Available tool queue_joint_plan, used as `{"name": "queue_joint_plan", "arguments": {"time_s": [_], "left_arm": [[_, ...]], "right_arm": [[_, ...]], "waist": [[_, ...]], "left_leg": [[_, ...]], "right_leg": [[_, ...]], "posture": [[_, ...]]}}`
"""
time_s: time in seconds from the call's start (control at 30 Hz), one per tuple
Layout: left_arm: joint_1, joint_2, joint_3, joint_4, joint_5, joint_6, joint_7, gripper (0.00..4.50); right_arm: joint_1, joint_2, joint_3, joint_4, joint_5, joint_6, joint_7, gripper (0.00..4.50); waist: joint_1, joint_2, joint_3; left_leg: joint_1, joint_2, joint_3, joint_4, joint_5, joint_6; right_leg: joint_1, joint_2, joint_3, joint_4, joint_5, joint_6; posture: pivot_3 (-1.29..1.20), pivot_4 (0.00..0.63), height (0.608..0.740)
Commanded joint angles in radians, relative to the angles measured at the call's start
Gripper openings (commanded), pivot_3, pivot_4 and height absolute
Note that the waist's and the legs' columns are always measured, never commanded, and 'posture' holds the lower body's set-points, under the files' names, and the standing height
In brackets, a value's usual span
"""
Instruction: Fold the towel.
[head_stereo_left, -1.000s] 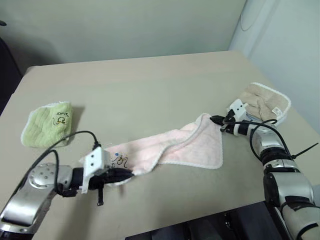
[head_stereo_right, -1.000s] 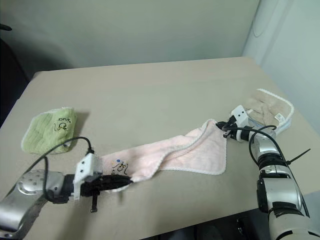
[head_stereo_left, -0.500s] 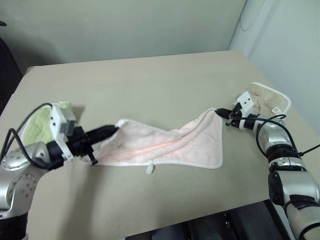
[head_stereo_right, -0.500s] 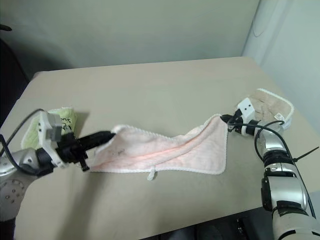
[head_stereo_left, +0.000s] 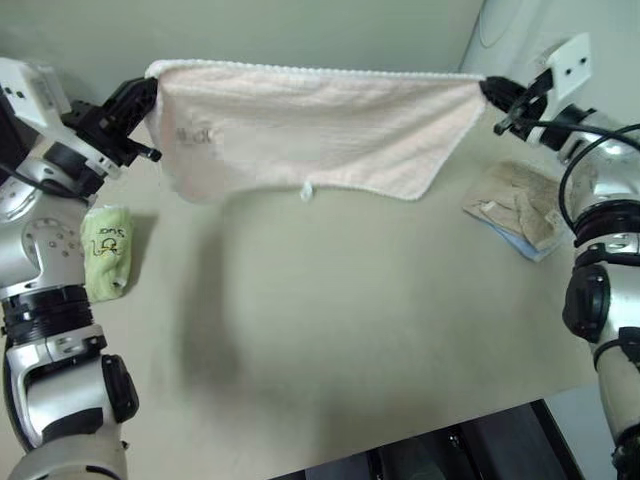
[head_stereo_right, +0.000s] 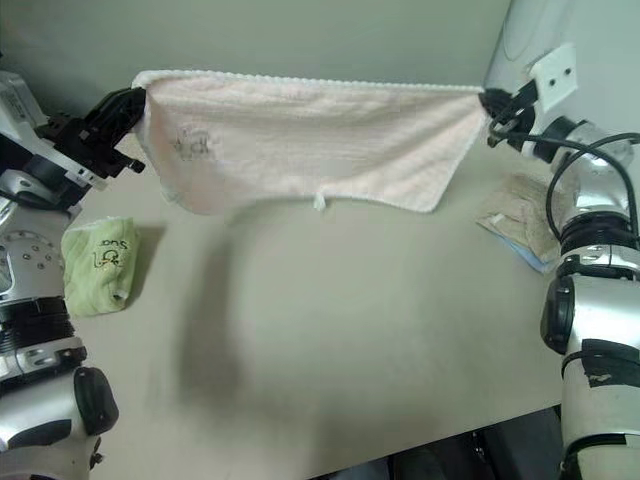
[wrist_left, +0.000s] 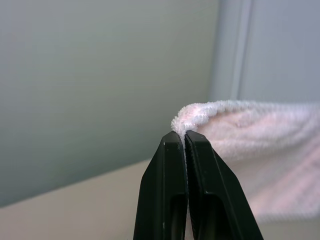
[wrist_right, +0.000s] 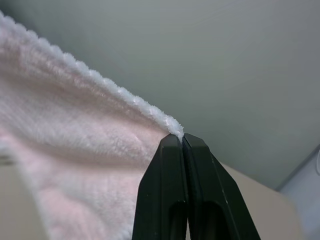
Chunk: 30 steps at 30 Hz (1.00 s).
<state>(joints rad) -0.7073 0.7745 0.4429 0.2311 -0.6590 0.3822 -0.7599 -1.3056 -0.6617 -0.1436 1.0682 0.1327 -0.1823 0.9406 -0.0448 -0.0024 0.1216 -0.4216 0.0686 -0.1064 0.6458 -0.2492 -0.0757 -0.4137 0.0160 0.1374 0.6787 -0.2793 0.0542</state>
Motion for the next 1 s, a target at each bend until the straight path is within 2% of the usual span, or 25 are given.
{"name": "queue_joint_plan", "arguments": {"time_s": [0.03, 0.07, 0.2, 0.3, 0.37, 0.43, 0.47, 0.57, 0.63, 0.73, 0.83, 1.0], "left_arm": [[0.201, 0.071, 0.152, -0.190, -0.148, 0.141, -0.098, 0.01], [0.253, 0.080, 0.175, -0.226, -0.177, 0.170, -0.111, 0.01], [0.596, 0.102, 0.279, -0.425, -0.260, 0.288, -0.207, 0.01], [0.756, 0.093, 0.314, -0.489, -0.271, 0.313, -0.229, 0.01], [0.855, 0.084, 0.314, -0.514, -0.243, 0.309, -0.243, 0.01], [0.911, 0.081, 0.309, -0.532, -0.229, 0.301, -0.247, 0.01], [0.932, 0.079, 0.309, -0.545, -0.226, 0.299, -0.243, 0.01], [0.963, 0.075, 0.312, -0.567, -0.231, 0.301, -0.227, 0.01], [0.962, 0.072, 0.313, -0.569, -0.231, 0.298, -0.214, 0.01], [0.887, 0.053, 0.304, -0.514, -0.219, 0.276, -0.141, 0.01], [0.769, 0.032, 0.271, -0.427, -0.167, 0.249, -0.041, 0.01], [0.627, 0.052, 0.113, -0.260, 0.015, 0.171, 0.020, 0.01]], "right_arm": [[0.105, -0.062, -0.043, -0.184, 0.105, 0.116, 0.171, 0.00], [0.144, -0.069, -0.042, -0.231, 0.123, 0.153, 0.202, 0.00], [0.458, -0.130, -0.008, -0.558, 0.227, 0.403, 0.372, 0.00], [0.628, -0.157, 0.018, -0.734, 0.258, 0.514, 0.411, 0.00], [0.727, -0.171, 0.044, -0.821, 0.255, 0.547, 0.434, 0.00], [0.761, -0.179, 0.056, -0.840, 0.246, 0.559, 0.435, 0.00], [0.768, -0.183, 0.063, -0.837, 0.240, 0.561, 0.441, 0.00], [0.761, -0.188, 0.088, -0.809, 0.216, 0.535, 0.450, 0.00], [0.717, -0.176, 0.097, -0.766, 0.197, 0.507, 0.431, 0.00], [0.618, -0.138, 0.113, -0.659, 0.155, 0.448, 0.379, 0.00], [0.504, -0.083, 0.140, -0.497, 0.076, 0.347, 0.292, 0.00], [0.333, 0.008, 0.226, -0.179, -0.089, 0.162, 0.134, 0.00]], "waist": [[-0.010, -0.001, 0.000], [-0.012, -0.002, -0.001], [-0.016, -0.003, -0.002], [-0.012, -0.003, -0.001], [-0.011, -0.002, 0.000], [-0.010, -0.002, 0.002], [-0.009, -0.002, 0.002], [-0.005, -0.004, 0.002], [0.001, -0.005, 0.002], [0.006, -0.004, 0.001], [0.009, -0.004, 0.001], [0.011, -0.003, 0.001]], "left_leg": [[0.000, 0.000, 0.000, 0.000, 0.000, 0.000], [0.000, 0.000, 0.001, 0.000, 0.000, -0.001], [0.000, 0.000, 0.001, 0.001, 0.000, -0.001], [0.001, -0.002, 0.002, 0.000, 0.000, -0.001], [0.003, -0.002, 0.002, -0.001, -0.001, 0.001], [0.013, -0.001, 0.000, -0.001, -0.004, 0.006], [0.019, -0.001, 0.000, -0.001, -0.008, 0.014], [0.037, -0.002, 0.003, 0.000, -0.007, 0.015], [0.042, -0.004, 0.003, 0.001, -0.008, 0.015], [0.042, -0.005, 0.005, 0.001, -0.008, 0.016], [0.040, -0.004, 0.003, 0.001, -0.009, 0.017], [0.037, -0.001, -0.002, -0.006, -0.009, 0.016]], "right_leg": [[0.000, 0.000, 0.000, -0.001, 0.000, 0.001], [0.000, 0.001, -0.001, -0.001, -0.001, 0.001], [0.002, 0.000, 0.000, -0.004, -0.002, 0.003], [0.002, -0.001, 0.001, -0.008, -0.003, 0.004], [0.002, -0.001, 0.002, -0.001, -0.003, 0.004], [0.013, 0.000, 0.003, 0.001, -0.002, 0.004], [0.019, 0.000, 0.003, 0.001, -0.001, 0.003], [0.037, 0.000, 0.003, -0.001, -0.006, -0.006], [0.042, 0.001, 0.003, -0.001, -0.008, -0.010], [0.040, 0.000, 0.002, 0.001, -0.008, -0.010], [0.037, 0.000, 0.001, 0.002, -0.002, -0.002], [0.030, 0.002, 0.001, 0.003, -0.002, -0.003]], "posture": [[0.00, 0.150, 0.740], [0.00, 0.150, 0.740], [0.00, 0.150, 0.740], [0.00, 0.150, 0.740], [0.00, 0.150, 0.740], [0.00, 0.150, 0.740], [0.00, 0.150, 0.740], [0.00, 0.150, 0.740], [0.00, 0.150, 0.740], [0.00, 0.150, 0.740], [0.00, 0.150, 0.740], [0.00, 0.150, 0.740]]}}
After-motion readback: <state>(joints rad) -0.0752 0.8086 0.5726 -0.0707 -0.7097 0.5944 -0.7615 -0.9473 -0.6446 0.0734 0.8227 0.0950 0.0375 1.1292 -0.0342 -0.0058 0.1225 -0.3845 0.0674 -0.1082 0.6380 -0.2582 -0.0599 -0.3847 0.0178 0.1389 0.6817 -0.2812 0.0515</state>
